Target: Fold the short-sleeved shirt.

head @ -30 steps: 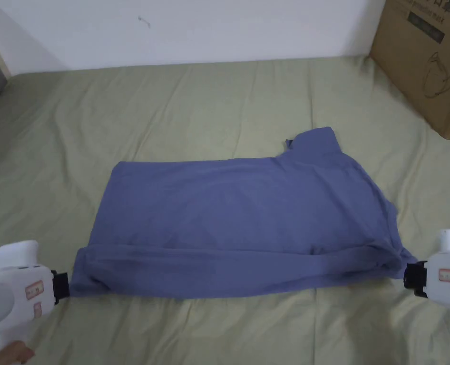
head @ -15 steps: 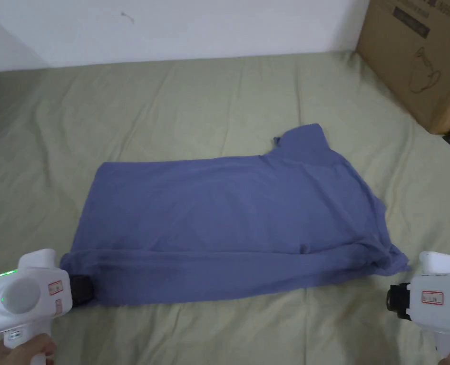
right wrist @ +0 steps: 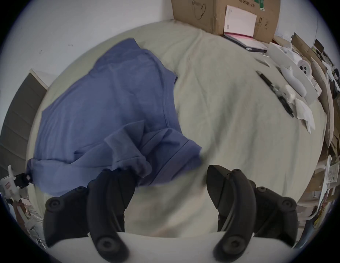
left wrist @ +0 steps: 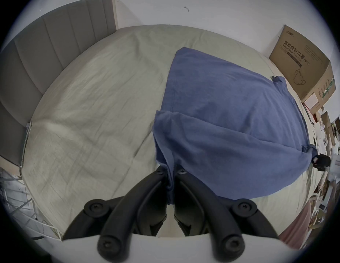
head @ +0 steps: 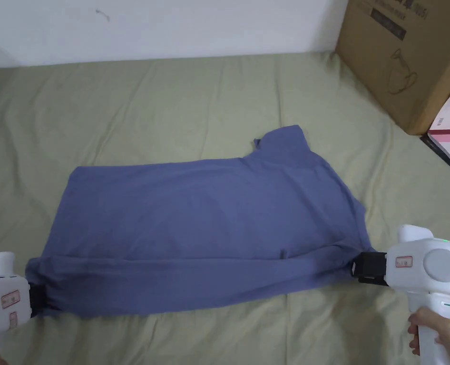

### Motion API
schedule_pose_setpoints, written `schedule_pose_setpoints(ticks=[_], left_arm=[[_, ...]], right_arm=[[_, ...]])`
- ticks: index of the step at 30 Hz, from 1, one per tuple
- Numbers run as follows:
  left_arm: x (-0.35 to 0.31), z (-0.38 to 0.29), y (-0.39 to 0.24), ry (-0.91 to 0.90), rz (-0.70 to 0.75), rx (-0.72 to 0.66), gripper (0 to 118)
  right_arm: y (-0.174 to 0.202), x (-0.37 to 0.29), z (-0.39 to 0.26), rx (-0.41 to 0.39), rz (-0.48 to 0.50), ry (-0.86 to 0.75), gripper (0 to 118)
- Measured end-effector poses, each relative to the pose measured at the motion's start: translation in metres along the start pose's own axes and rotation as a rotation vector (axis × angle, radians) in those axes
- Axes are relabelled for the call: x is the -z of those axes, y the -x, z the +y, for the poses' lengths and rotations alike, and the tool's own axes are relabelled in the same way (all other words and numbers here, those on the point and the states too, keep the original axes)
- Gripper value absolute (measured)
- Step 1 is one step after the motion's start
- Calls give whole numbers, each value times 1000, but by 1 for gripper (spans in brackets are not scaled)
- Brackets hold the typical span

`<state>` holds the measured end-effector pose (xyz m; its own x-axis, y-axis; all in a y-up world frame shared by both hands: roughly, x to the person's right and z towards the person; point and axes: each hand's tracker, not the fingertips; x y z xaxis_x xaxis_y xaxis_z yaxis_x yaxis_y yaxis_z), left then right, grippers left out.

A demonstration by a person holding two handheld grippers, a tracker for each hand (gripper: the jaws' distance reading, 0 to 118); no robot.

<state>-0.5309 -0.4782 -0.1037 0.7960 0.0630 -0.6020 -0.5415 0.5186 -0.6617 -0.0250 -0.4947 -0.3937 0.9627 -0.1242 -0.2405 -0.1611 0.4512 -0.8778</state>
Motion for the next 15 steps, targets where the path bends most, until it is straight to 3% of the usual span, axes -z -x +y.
schedule_pose_setpoints(ticks=[2, 3, 5, 6, 7, 8, 10, 15], left_arm=[[-4, 2, 0, -9, -5, 2, 4], [-5, 2, 0, -14, -9, 4, 4], [-5, 4, 1, -12, -9, 7, 4], [-6, 4, 1, -14, -10, 10, 4], [-7, 5, 1, -14, -10, 13, 4], [-7, 5, 0, -13, -9, 16, 4], [-9, 6, 0, -15, -6, 25, 4], [-17, 4, 3, -20, -3, 46, 4]], right_arm=[[4, 16, 3, 1, 0, 36, 64], [8, 20, 2, -8, -1, 40, 54], [15, 11, -1, -80, -33, 8, 40], [17, 5, -2, -108, -48, -11, 40], [16, 0, -4, -115, -10, -17, 12], [16, -3, -2, -78, 76, -2, 12], [24, -4, 0, -116, -18, -6, 12], [18, -13, -6, -99, -9, -17, 12]])
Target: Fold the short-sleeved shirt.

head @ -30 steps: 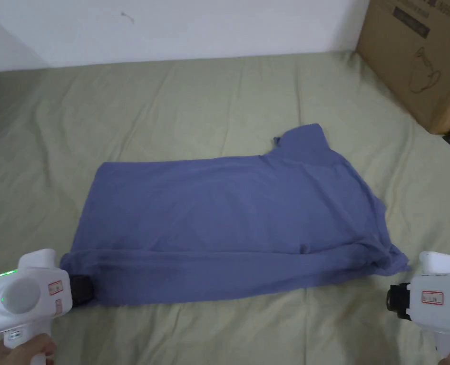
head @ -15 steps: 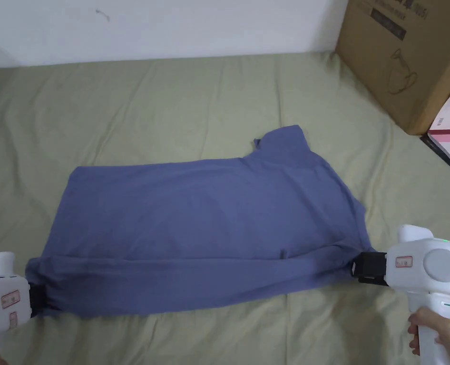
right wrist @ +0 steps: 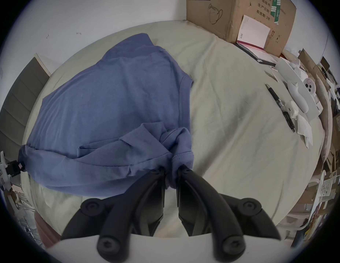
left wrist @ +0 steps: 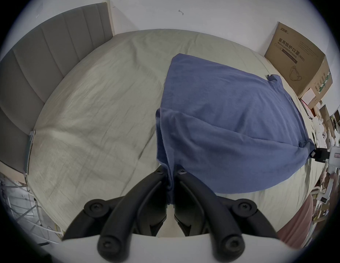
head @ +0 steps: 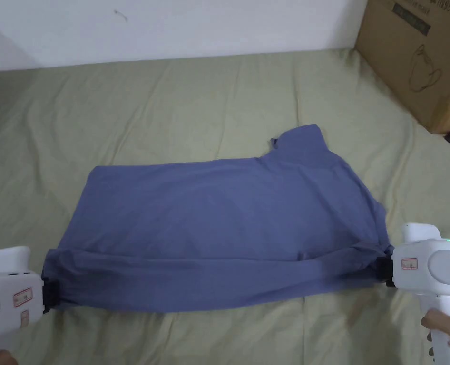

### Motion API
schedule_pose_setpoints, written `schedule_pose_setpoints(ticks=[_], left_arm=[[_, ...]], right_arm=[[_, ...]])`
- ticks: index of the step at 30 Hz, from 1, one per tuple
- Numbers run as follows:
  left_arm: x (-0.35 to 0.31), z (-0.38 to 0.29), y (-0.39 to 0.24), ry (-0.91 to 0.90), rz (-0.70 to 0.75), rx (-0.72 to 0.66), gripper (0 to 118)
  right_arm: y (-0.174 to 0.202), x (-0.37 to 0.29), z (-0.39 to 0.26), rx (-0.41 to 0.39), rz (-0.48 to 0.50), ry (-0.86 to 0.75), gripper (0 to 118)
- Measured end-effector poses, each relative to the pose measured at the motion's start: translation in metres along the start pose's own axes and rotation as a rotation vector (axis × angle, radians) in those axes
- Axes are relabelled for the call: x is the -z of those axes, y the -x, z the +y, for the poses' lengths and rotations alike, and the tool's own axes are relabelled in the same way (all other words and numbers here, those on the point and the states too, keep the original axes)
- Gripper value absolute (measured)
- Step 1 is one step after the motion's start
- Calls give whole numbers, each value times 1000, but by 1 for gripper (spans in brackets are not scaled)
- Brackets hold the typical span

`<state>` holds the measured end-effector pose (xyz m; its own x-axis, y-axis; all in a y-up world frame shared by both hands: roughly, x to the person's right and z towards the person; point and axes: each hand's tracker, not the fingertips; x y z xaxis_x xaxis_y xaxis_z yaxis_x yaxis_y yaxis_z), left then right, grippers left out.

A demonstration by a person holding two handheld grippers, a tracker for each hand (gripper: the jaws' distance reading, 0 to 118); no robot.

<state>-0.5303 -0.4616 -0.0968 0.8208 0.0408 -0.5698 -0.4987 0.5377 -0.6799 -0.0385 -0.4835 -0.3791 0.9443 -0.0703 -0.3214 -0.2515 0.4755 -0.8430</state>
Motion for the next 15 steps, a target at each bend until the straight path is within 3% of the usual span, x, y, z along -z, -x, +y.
schedule_pose_setpoints(ticks=[11, 15], left_arm=[[-36, -30, 8, 12, 31, 70, 4], [-51, -61, 15, 45, 17, 66, 4]], right_arm=[[-24, -61, -48, 13, 44, -25, 12], [-40, -67, -86, 56, 58, 24, 12]])
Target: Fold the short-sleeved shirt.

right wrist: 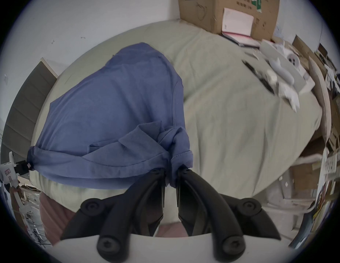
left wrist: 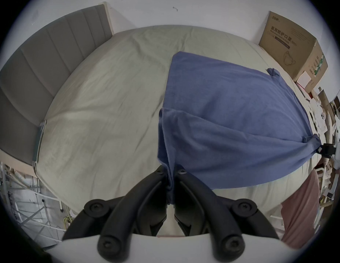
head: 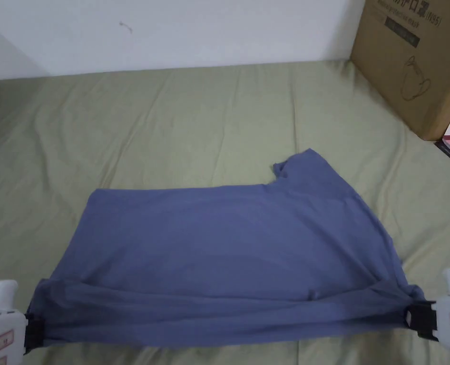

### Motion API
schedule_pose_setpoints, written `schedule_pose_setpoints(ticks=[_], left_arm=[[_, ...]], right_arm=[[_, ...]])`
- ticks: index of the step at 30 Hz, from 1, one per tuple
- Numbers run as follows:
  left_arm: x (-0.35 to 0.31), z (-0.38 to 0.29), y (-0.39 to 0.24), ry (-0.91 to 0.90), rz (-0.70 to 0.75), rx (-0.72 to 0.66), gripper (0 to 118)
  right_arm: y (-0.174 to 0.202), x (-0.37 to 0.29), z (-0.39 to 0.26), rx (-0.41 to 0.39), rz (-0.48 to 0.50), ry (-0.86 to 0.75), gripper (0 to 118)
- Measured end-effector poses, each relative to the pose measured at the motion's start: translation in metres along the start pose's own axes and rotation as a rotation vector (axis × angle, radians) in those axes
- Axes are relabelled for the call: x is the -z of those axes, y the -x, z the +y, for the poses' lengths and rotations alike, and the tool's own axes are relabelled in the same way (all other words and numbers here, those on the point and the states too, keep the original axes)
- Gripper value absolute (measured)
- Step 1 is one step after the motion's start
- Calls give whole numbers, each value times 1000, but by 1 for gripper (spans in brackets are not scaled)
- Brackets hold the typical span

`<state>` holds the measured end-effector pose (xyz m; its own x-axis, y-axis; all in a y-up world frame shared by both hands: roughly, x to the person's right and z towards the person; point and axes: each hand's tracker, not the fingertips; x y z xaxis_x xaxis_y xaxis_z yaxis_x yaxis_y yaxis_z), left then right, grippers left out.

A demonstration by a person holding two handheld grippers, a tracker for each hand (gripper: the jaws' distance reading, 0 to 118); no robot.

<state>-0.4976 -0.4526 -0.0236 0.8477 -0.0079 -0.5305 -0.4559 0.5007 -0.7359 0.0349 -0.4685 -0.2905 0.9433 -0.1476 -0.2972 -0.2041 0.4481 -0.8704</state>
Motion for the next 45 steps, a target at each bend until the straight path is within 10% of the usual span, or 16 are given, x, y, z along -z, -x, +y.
schedule_pose_setpoints(ticks=[6, 7, 9, 13, 16, 20, 31, 36, 37, 45], left_arm=[[2, -20, -9, 20, 12, 19, 34], [7, -17, -6, 10, 26, 9, 66], [0, -7, -8, -45, -11, -12, 82], [-15, 22, -20, -126, -87, -60, 73], [-18, 37, -35, -152, -120, -53, 0], [-6, 41, -58, -185, -75, 19, 0], [48, 97, -68, -131, -121, 9, 0], [54, 113, -77, -146, -123, 19, 0], [56, 115, -76, -147, -126, 18, 0], [66, 116, -68, -116, -116, -13, 0]], right_arm=[[-8, 9, -21, 58, -36, 46, 51], [-6, 5, -17, 48, -68, 30, 84], [-2, -7, -7, 16, -62, -37, 93], [14, -31, 22, -8, -34, -146, 85], [29, -37, 39, 9, 74, -174, 6], [44, -14, 49, -1, 102, -151, 1], [65, 73, 163, -31, 121, -126, 2], [79, 131, 236, -137, 63, -74, 57], [78, 146, 248, -146, 53, -46, 82], [57, 202, 280, 0, 65, 73, 81]])
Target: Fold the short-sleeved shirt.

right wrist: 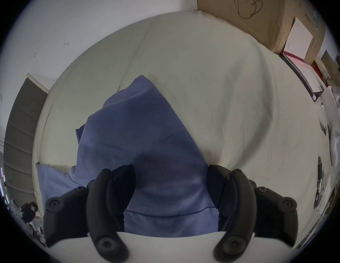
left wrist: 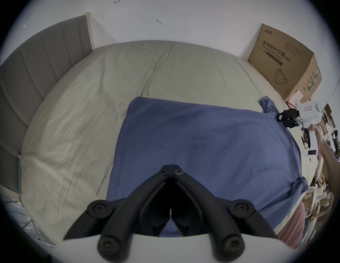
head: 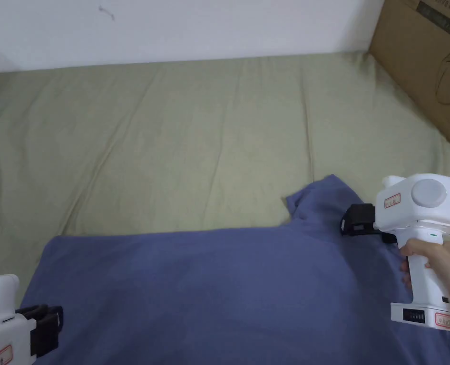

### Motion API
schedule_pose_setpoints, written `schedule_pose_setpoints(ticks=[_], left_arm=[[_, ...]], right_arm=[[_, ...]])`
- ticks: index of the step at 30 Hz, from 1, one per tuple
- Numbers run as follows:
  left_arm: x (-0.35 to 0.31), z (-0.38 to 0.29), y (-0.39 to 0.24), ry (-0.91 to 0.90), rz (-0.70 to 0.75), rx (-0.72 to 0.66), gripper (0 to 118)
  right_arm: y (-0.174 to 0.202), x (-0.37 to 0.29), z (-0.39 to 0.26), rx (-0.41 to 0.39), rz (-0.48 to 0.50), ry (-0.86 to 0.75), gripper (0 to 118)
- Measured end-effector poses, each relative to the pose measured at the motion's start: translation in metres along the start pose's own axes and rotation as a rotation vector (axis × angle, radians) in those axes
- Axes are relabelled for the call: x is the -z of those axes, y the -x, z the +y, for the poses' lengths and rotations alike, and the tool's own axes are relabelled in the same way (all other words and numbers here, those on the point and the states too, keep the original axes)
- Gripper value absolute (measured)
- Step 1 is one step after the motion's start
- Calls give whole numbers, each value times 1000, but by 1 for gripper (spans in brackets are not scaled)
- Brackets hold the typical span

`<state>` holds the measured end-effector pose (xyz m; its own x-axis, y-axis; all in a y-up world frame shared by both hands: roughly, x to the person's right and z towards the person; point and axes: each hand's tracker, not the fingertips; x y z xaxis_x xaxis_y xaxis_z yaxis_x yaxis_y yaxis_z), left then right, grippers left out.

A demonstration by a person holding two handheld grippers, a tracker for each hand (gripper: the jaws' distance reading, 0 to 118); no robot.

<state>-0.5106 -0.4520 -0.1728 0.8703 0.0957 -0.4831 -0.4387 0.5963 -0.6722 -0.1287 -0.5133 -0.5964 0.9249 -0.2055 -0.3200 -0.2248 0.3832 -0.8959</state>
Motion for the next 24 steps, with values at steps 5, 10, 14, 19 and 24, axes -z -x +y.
schedule_pose_setpoints(ticks=[5, 10, 14, 19, 24], left_arm=[[1, -1, -1, 8, 6, 2, 0], [1, 2, -1, 5, 4, 3, 0], [9, 13, 4, -14, -6, 1, 11], [68, 59, 18, 24, 0, -5, 105], [128, 105, 39, 43, 63, -76, 102]], right_arm=[[15, -13, -7, -90, -26, -35, 4], [26, -10, -7, -130, -45, -8, 4], [26, -18, -6, -138, -43, -30, 4], [26, -19, -7, -157, -37, -31, 4], [27, -18, -7, -182, -41, -31, 4]])
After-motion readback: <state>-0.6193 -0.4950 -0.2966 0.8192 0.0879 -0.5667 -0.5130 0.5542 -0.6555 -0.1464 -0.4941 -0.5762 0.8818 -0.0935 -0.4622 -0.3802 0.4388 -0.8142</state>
